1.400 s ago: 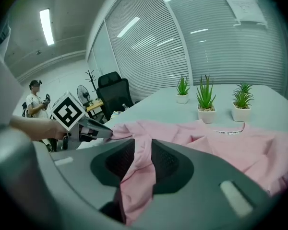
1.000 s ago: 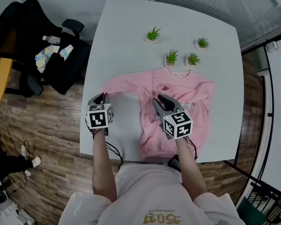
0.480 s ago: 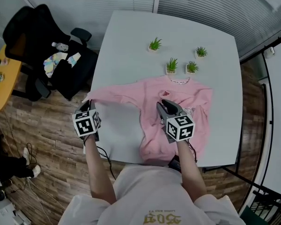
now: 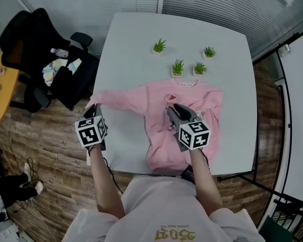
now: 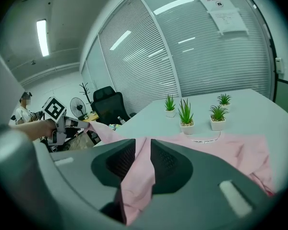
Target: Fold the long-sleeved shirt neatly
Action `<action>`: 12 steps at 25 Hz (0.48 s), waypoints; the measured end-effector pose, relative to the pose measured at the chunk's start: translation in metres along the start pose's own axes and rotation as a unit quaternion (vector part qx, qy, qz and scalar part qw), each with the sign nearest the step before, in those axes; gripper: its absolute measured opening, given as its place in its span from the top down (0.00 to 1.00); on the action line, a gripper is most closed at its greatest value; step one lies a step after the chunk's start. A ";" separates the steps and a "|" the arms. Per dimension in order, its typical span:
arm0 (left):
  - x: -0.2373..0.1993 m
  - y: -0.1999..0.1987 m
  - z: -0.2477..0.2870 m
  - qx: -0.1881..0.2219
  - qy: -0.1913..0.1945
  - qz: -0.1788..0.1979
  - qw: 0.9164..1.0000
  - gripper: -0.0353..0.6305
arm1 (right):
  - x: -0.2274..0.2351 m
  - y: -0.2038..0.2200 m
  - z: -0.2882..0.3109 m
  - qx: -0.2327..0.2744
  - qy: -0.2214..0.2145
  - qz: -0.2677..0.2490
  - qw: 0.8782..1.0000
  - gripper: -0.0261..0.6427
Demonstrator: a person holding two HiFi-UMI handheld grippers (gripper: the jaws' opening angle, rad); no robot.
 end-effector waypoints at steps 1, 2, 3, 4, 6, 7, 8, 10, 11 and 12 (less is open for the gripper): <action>0.004 -0.001 -0.001 0.003 0.005 0.000 1.000 0.89 | 0.001 0.000 -0.002 0.001 0.002 0.000 1.000 0.79; 0.008 -0.002 -0.002 0.006 0.010 0.000 1.000 0.89 | 0.002 0.000 -0.005 0.002 0.003 0.000 1.000 0.79; 0.012 -0.004 -0.003 0.010 0.015 0.000 1.000 0.89 | 0.003 0.000 -0.007 0.003 0.005 0.000 1.000 0.79; 0.016 -0.005 -0.004 0.013 0.020 0.000 1.000 0.89 | 0.004 0.000 -0.009 0.003 0.006 0.000 1.000 0.79; 0.024 -0.008 -0.006 0.019 0.028 0.001 0.999 0.89 | 0.007 0.001 -0.012 0.005 0.008 0.001 1.000 0.79; 0.027 -0.009 -0.007 0.022 0.031 0.003 0.999 0.89 | 0.008 0.001 -0.014 0.006 0.009 0.002 1.000 0.79; 0.031 -0.010 -0.009 0.024 0.034 0.005 0.999 0.89 | 0.009 0.001 -0.017 0.007 0.010 0.002 1.000 0.79; 0.040 -0.012 -0.014 0.029 0.041 0.008 0.999 0.89 | 0.011 0.002 -0.023 0.007 0.011 0.003 1.000 0.79; 0.044 -0.013 -0.016 0.031 0.044 0.010 0.999 0.89 | 0.013 0.002 -0.026 0.008 0.012 0.004 1.000 0.79; 0.049 -0.015 -0.018 0.034 0.047 0.012 0.998 0.89 | 0.015 0.002 -0.029 0.010 0.012 0.005 1.000 0.79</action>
Point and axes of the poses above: the fingertips, and each gripper's own axes: z forward along the fingers, x to its right, y out of its underside, the point moved 7 cm from there along -z, backward along the fingers, and after that the axes turned 12 degrees about -x, right-handed, at the moved point
